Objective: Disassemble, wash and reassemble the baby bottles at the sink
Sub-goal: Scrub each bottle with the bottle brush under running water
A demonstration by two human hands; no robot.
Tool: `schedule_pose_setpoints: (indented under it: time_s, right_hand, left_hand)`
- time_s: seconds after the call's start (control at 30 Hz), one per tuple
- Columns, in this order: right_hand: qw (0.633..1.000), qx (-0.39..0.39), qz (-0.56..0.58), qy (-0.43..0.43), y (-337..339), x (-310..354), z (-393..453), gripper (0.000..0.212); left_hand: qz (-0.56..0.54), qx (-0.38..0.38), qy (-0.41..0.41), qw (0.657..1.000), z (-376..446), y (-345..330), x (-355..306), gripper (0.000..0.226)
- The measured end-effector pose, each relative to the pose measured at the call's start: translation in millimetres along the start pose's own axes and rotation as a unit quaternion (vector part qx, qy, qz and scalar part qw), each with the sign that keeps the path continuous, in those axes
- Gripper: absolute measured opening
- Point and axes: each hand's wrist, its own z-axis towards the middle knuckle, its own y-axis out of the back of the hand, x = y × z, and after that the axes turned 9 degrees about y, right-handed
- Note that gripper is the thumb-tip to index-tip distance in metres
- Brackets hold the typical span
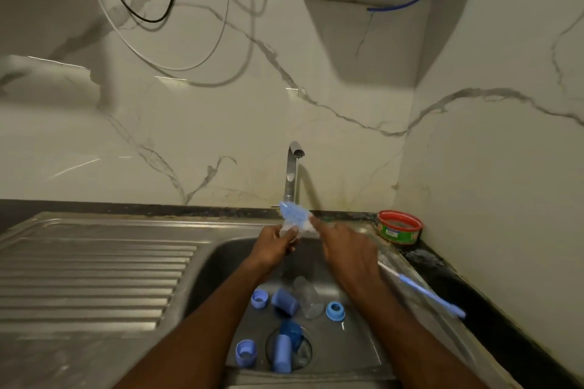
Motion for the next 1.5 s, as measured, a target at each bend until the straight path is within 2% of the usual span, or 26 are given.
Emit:
schedule_pose_setpoints:
  time_s: [0.07, 0.1, 0.2, 0.33, 0.37, 0.47, 0.57, 0.6, 0.67, 0.73, 0.83, 0.93, 0.97, 1.07, 1.2, 1.33, 1.43, 1.5]
  right_hand:
    - [0.995, 0.079, 0.044, 0.038, -5, 10, 0, 0.066]
    - [0.995, 0.077, 0.049, 0.039, -7, 11, 1, 0.068]
    - [0.999, 0.016, 0.0, -0.036, -6, -4, 8, 0.066]
    - [0.998, 0.055, 0.023, 0.033, -10, 9, 1, 0.063]
    - [0.999, 0.041, 0.007, 0.032, -9, 6, 2, 0.063]
    - [0.998, 0.005, -0.027, -0.048, -11, -6, 8, 0.066]
    - [0.999, 0.048, 0.019, 0.016, -16, 5, 3, 0.062]
    - [0.999, 0.032, 0.007, 0.03, -20, 3, 2, 0.066]
    - [0.999, -0.006, -0.024, -0.021, -18, -5, 7, 0.071]
    - [0.999, 0.006, -0.019, -0.045, -18, -8, 9, 0.067]
    - [0.999, -0.006, 0.009, 0.042, -26, -2, 4, 0.068]
    - [0.999, -0.014, 0.0, -0.046, -19, -14, 9, 0.065]
    - [0.999, -0.007, 0.003, -0.05, -18, -12, 8, 0.064]
    - [0.999, 0.043, 0.015, 0.018, -18, -4, 4, 0.067]
    - [0.998, 0.012, -0.002, -0.06, -16, -14, 5, 0.06]
    - [1.0, 0.022, 0.018, 0.001, -18, -5, 4, 0.056]
    - [0.999, 0.014, 0.015, -0.047, -14, -16, 7, 0.056]
    - [1.0, 0.01, 0.014, -0.02, -10, -11, 2, 0.056]
  left_hand:
    - [-0.023, -0.01, -0.001, 1.0, -2, 2, -3, 0.025]
    - [-0.034, -0.013, -0.002, 0.999, -4, 3, -5, 0.024]
    - [-0.031, -0.011, -0.02, 0.999, -8, 3, -8, 0.021]
    - [-0.035, 0.002, -0.019, 0.999, -6, 2, -7, 0.015]
    - [-0.036, 0.01, -0.018, 0.999, -6, 2, -6, 0.017]
    - [-0.028, 0.031, -0.024, 0.999, -4, -1, -4, 0.02]
    - [-0.016, -0.001, -0.016, 1.0, -2, -1, -6, 0.019]
    - [-0.018, -0.007, -0.01, 1.0, -1, -1, -6, 0.018]
    - [-0.008, 0.0, -0.015, 1.0, 2, 1, -3, 0.029]
    - [0.005, 0.009, -0.019, 1.0, 1, 0, -2, 0.031]
    - [0.01, -0.008, -0.018, 1.0, 0, 1, -2, 0.031]
    - [0.06, 0.015, -0.045, 0.997, -1, 3, 2, 0.032]
    - [0.08, 0.013, -0.05, 0.995, -1, 2, 4, 0.033]
    - [0.155, -0.061, -0.078, 0.983, -1, 3, 6, 0.041]
    - [0.236, -0.092, -0.156, 0.955, -1, 3, 6, 0.045]
    - [0.257, -0.171, -0.19, 0.932, -1, 6, 2, 0.048]
    - [0.304, -0.149, -0.222, 0.914, 0, 8, 2, 0.048]
    - [0.309, -0.13, -0.251, 0.908, -1, 10, 1, 0.046]
